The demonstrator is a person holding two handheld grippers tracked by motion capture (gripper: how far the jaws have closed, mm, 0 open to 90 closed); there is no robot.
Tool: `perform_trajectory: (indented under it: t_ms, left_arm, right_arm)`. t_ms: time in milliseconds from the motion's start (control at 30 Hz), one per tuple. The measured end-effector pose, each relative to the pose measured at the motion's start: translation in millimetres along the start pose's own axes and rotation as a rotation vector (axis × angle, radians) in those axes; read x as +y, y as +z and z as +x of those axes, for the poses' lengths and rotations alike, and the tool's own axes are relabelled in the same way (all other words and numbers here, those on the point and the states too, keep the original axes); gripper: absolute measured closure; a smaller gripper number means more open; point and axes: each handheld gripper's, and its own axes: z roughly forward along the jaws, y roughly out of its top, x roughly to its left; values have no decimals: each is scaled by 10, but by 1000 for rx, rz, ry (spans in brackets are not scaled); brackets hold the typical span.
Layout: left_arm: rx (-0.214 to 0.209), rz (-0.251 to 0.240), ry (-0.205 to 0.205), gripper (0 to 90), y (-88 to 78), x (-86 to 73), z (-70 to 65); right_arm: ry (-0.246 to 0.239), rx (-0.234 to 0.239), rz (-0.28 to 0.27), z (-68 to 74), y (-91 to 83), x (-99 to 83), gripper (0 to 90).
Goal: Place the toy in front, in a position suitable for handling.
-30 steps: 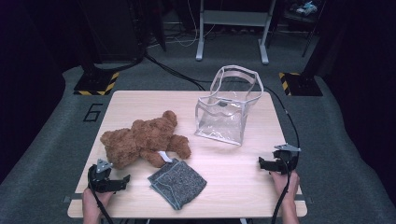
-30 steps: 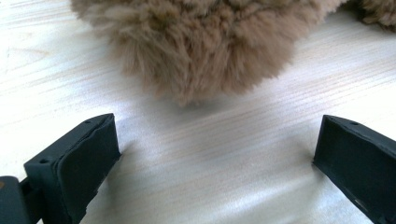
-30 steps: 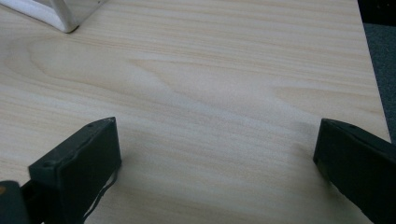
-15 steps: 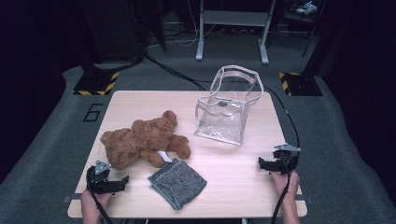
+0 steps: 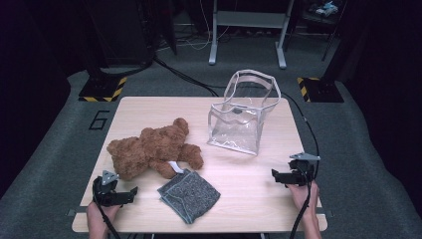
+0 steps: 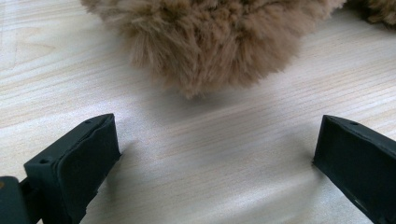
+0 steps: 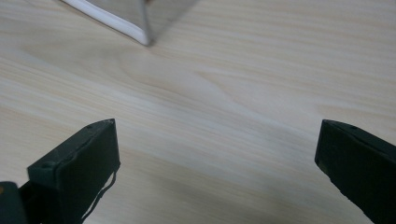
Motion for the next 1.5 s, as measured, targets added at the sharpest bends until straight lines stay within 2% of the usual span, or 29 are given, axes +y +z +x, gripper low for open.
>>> perform_trajectory:
  t_ms: [100, 133, 267, 300, 333, 400, 500, 533, 567, 600, 633, 667, 800, 833, 867, 900, 933, 1000, 1033, 1067, 1100, 1133, 1333, 1367, 1433, 1467, 1500]
  left_arm:
    - [0, 0, -1, 0, 0, 0, -1]
    - [0, 0, -1, 0, 0, 0, 0]
    - [0, 0, 1, 0, 0, 0, 1]
    - [-1, 9, 11, 0, -6, 1, 8]
    - [-1, 9, 11, 0, -6, 1, 7]
    - [-1, 8, 11, 0, -6, 1, 7]
    - [0, 17, 14, 0, -13, 5, 9]
    - [-2, 16, 13, 0, -11, 4, 9]
    - [-2, 16, 12, 0, -11, 4, 9]
    - [-1, 8, 10, 0, -6, 1, 6]
    - [-1, 8, 10, 0, -6, 1, 6]
    - [0, 8, 10, 0, -6, 1, 6]
    - [-1, 9, 11, 0, -6, 1, 6]
    - [-1, 9, 11, 0, -6, 1, 6]
    - [-1, 8, 10, 0, -6, 1, 6]
    - [-1, 8, 10, 0, -6, 1, 6]
    - [0, 8, 10, 0, -6, 1, 6]
    - [0, 9, 11, 0, -7, 1, 6]
    - [0, 9, 11, 0, -7, 1, 6]
    - [0, 9, 10, 0, -6, 1, 6]
    - [0, 9, 10, 0, -6, 1, 6]
    - [0, 8, 10, 0, -6, 1, 6]
    - [0, 7, 11, 0, -6, 0, 6]
    - [0, 9, 11, 0, -8, 0, 6]
    - [-1, 7, 10, 0, -6, 0, 5]
    - [-1, 7, 10, 0, -6, 0, 4]
    - [0, 8, 10, 0, -7, 0, 5]
  right_arm:
    - [-14, 11, -17, 84, -67, 34, 0]
    - [-13, 26, -25, 156, -101, 54, 0]
    - [-64, 79, -38, 404, -134, 111, 0]
    - [-65, 98, -40, 454, -133, 117, 0]
    - [-105, 118, -24, 602, -125, 136, 0]
    - [-109, 129, -24, 654, -123, 141, 0]
    - [-150, 182, -10, 910, -101, 161, 0]
    - [-150, 182, -10, 910, -101, 161, 0]
    - [-168, 201, -11, 969, -91, 170, 0]
    - [-197, 219, -1, 1099, -75, 183, 0]
    - [-197, 219, -1, 1099, -75, 183, 0]
    - [-217, 247, 10, 1233, -53, 194, 0]
    - [-279, 309, 21, 1514, 10, 197, 0]
    - [-279, 309, 21, 1514, 10, 197, 0]
    - [-307, 334, 34, 1657, 39, 200, 0]
    - [-317, 348, 33, 1723, 59, 200, 0]
    - [-317, 348, 33, 1723, 59, 200, 0]
    - [-357, 387, 45, 1900, 117, 212, 0]
    - [-357, 387, 45, 1900, 117, 212, 0]
    - [-385, 415, 43, 2001, 142, 220, 0]
    - [-385, 415, 43, 2001, 142, 220, 0]
    - [-384, 423, 46, 2058, 152, 218, 0]
    - [-443, 464, 80, 2336, 275, 200, 0]
    - [-458, 477, 97, 2424, 312, 183, 0]
    - [-500, 489, 101, 2500, 349, 176, 0]
    - [-500, 489, 101, 2500, 349, 176, 0]
    - [-521, 500, 106, 2585, 373, 166, 0]
